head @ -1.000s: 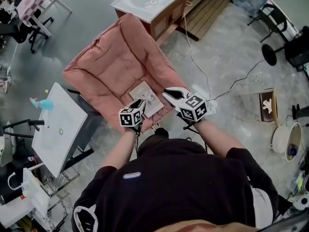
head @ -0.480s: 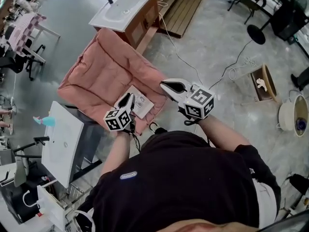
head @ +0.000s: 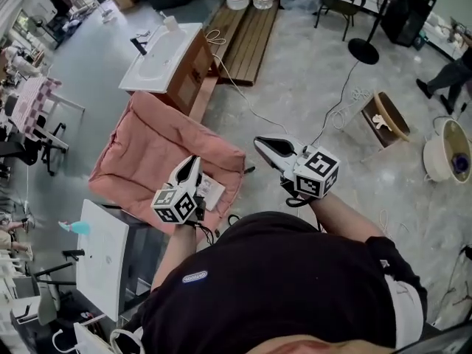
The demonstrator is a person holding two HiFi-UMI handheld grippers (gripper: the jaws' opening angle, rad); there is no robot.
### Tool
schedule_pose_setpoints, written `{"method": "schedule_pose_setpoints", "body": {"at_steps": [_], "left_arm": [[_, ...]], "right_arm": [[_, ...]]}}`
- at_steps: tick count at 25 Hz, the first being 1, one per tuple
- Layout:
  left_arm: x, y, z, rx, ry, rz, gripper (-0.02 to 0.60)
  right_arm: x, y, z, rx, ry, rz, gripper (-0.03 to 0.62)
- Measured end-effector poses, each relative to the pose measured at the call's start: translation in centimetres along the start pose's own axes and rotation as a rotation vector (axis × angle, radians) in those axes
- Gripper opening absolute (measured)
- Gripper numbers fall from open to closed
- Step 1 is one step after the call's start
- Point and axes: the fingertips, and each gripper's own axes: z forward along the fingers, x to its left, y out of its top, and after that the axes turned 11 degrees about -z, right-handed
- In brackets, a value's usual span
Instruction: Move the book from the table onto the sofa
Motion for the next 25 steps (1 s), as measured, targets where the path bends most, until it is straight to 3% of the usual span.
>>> {"method": "schedule_pose_setpoints", "body": {"at_steps": [11,25], "left_arm": [[-12.0,1.6,2.9,-0.016,-0.209,0.157,0.022],[-25.9,-1.1,6.0,0.040,-0.445,0.314,0.003]], "right_arm": [[-3.8,2.8,-12.2,-0.097,-0.220,-0.002,0.029],[-4.6,4.8,-23.5,-0.160,-0.338,-0.063,0.029]]}}
